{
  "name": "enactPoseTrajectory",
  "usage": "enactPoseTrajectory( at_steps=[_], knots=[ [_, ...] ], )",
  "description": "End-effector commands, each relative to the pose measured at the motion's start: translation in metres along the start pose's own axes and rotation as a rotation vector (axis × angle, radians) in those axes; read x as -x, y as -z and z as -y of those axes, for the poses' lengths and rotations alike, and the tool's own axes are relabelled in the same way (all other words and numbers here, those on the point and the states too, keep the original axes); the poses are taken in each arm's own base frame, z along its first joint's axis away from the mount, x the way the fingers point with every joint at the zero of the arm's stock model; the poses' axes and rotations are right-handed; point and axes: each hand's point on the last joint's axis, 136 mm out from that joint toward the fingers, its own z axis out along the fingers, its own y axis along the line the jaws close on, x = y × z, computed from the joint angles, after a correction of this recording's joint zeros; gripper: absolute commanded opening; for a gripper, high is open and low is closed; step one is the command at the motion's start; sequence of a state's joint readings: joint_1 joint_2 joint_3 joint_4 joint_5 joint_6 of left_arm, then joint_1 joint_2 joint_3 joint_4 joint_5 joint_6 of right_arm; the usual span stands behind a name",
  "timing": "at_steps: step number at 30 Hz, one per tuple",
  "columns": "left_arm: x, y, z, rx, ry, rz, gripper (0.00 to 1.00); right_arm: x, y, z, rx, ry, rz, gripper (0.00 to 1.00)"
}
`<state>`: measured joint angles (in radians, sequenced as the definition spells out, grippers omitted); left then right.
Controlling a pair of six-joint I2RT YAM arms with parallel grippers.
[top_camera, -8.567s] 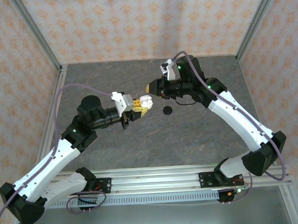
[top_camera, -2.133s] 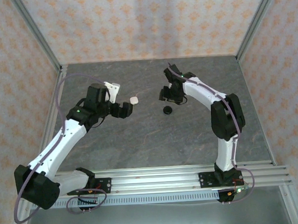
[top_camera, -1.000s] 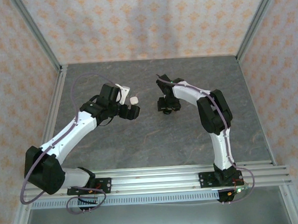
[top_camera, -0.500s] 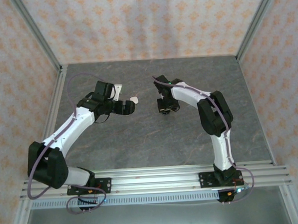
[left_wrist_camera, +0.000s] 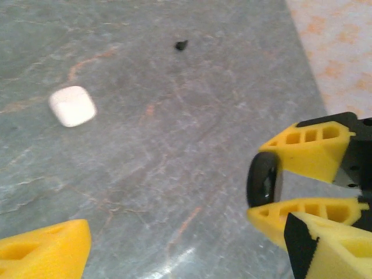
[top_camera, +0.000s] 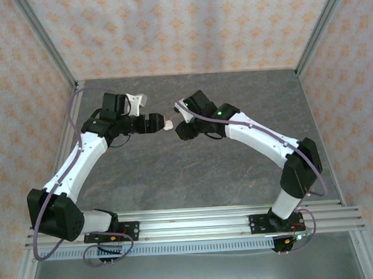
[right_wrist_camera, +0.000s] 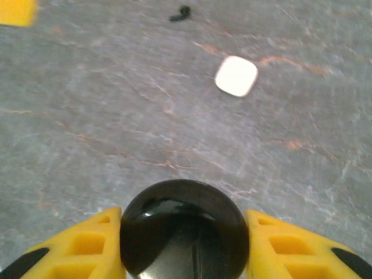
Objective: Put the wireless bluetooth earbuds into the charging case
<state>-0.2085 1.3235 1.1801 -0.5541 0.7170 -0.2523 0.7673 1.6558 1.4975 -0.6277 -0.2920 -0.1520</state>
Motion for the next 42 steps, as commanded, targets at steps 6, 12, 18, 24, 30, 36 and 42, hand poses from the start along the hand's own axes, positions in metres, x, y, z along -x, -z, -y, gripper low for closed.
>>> enactPoseTrajectory(
  at_steps=[6, 12, 18, 24, 30, 36, 42],
  knots=[
    [-0.013, 0.028, 0.05, -0.227, 0.039, -0.067, 0.76, 0.027, 0.039, -0.036, 0.036, 0.203, 0.174, 0.25],
    [-0.022, 0.033, 0.057, -0.271, 0.038, -0.088, 0.73, 0.032, 0.051, -0.049, 0.049, 0.235, 0.23, 0.24],
    [-0.029, 0.032, 0.063, -0.321, 0.049, -0.125, 0.69, 0.037, 0.059, -0.056, 0.049, 0.258, 0.271, 0.24],
    [-0.041, 0.027, 0.066, -0.335, 0.053, -0.189, 0.69, 0.041, 0.063, -0.059, 0.048, 0.273, 0.291, 0.24],
    [-0.045, 0.02, 0.069, -0.351, 0.046, -0.215, 0.68, 0.041, 0.067, -0.065, 0.063, 0.303, 0.305, 0.24],
    [-0.046, 0.013, 0.074, -0.381, 0.045, -0.242, 0.62, 0.041, 0.071, -0.07, 0.086, 0.316, 0.318, 0.24],
    [-0.045, 0.014, 0.083, -0.437, 0.04, -0.252, 0.46, 0.043, 0.074, -0.074, 0.102, 0.32, 0.34, 0.24]
  ],
)
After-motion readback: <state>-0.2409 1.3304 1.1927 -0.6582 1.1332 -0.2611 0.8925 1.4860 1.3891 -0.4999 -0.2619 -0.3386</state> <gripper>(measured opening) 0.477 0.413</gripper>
